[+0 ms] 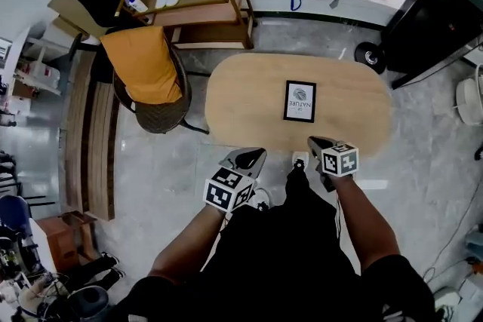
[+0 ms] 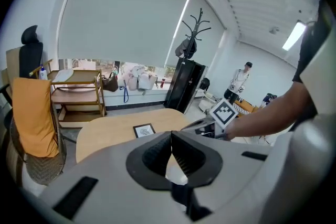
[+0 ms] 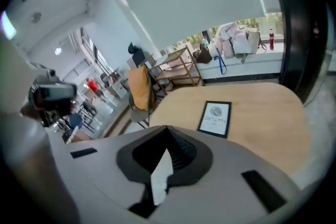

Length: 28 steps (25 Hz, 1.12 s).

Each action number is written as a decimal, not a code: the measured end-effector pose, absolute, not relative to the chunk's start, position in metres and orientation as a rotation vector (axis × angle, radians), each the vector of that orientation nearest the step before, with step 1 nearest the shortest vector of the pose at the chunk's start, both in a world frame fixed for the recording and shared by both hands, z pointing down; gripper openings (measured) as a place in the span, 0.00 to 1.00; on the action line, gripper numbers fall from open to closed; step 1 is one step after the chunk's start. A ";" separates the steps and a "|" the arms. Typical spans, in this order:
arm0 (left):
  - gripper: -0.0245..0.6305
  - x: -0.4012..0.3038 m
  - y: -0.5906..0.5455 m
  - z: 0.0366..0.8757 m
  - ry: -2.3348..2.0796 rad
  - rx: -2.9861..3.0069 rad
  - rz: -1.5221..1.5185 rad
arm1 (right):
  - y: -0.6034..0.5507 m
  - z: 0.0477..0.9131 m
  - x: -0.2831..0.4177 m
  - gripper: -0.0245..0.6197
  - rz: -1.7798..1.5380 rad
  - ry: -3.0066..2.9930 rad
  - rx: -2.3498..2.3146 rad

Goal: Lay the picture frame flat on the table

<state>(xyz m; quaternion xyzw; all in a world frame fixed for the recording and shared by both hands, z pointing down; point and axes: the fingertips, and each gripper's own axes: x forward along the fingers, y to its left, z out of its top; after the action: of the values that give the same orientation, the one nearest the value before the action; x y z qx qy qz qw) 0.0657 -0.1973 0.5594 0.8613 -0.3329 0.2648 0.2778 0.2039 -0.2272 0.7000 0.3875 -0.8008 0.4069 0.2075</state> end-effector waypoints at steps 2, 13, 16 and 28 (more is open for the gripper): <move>0.04 0.046 -0.176 0.552 -0.880 2.334 0.694 | -0.192 0.650 0.179 0.04 1.166 -2.335 1.130; 0.04 0.032 -0.081 0.533 -0.765 2.440 0.651 | -0.045 0.516 0.147 0.04 0.816 -2.469 1.234; 0.04 0.047 -0.083 0.506 -0.795 2.509 0.599 | -0.045 0.512 0.163 0.04 0.798 -2.465 1.254; 0.04 0.104 -0.067 0.497 -0.954 2.465 0.587 | -0.034 0.478 0.214 0.04 0.713 -2.578 1.121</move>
<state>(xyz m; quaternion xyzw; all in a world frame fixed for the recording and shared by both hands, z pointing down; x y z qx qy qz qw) 0.1039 -0.0669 0.4971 0.8891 -0.3439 0.2118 0.2153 0.2136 -0.0340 0.4778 0.3838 -0.8824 0.2441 0.1205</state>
